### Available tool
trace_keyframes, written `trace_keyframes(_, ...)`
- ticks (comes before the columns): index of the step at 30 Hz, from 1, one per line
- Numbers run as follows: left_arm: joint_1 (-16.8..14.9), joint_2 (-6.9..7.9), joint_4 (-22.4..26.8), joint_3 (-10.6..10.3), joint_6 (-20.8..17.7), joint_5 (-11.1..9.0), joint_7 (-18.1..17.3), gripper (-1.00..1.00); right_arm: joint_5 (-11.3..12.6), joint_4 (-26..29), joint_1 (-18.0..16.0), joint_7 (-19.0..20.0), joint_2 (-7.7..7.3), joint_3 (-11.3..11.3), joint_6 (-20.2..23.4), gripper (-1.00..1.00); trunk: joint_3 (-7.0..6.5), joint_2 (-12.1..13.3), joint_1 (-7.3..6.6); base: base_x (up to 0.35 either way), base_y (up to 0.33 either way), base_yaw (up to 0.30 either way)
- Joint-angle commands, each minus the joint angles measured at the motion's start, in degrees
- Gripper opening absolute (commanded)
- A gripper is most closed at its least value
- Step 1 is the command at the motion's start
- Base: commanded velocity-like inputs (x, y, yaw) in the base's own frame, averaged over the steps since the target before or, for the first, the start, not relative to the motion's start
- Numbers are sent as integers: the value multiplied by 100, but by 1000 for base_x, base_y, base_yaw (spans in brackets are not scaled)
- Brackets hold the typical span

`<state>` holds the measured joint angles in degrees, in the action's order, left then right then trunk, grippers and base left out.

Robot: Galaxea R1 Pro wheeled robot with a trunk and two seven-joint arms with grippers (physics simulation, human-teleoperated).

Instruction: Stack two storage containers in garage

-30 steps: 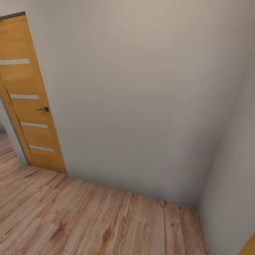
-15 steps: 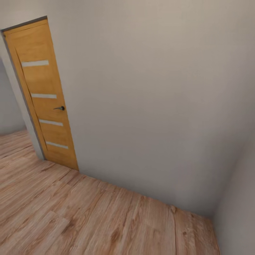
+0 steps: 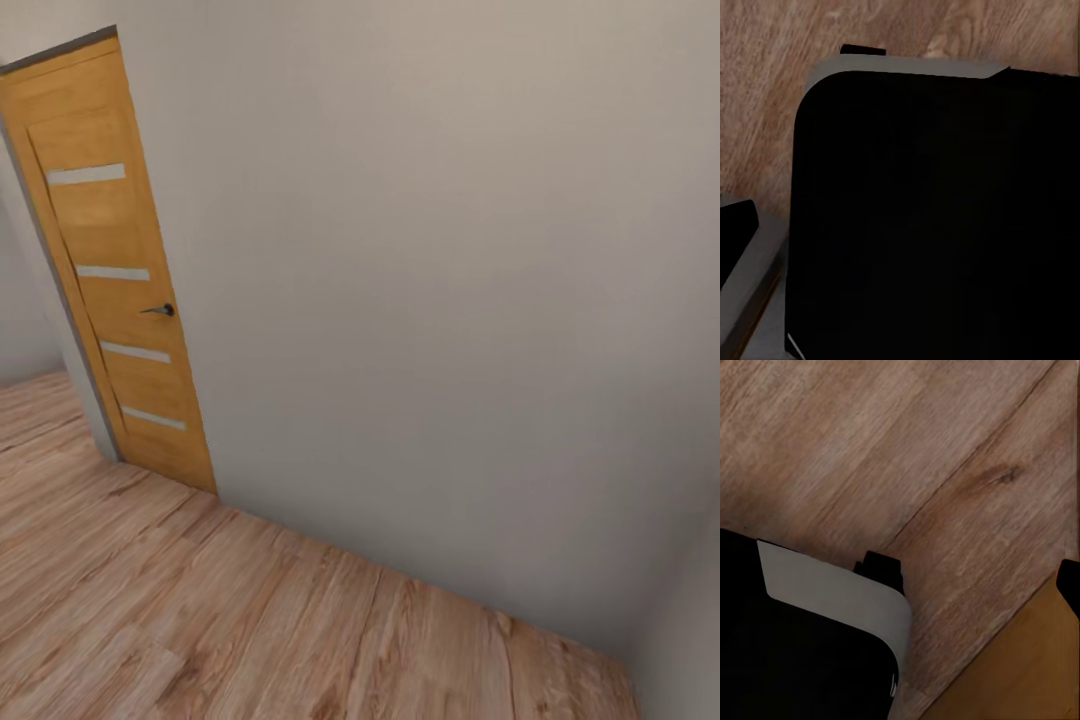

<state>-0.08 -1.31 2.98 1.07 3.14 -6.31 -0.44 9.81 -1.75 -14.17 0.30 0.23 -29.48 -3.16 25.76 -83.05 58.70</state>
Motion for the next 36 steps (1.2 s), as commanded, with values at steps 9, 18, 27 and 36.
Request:
trace_keyframes(9,-1,-1,1,7,12,-54,-2,100,56,-18,-7,5,3,-49,-36,100,5,-2,3,322,0,252)
trace_keyframes(18,-1,-1,1,6,12,-54,-2,100,58,-18,-7,27,1,-49,-36,100,5,-2,3,322,0,248)
trace_keyframes(27,-1,-1,1,6,12,-54,-3,100,56,-18,-7,84,3,-49,-44,100,5,-2,3,316,0,28)
trace_keyframes(36,-1,-1,1,6,12,-54,-6,100,56,-18,-7,59,1,-49,-38,100,5,-2,3,309,0,0)
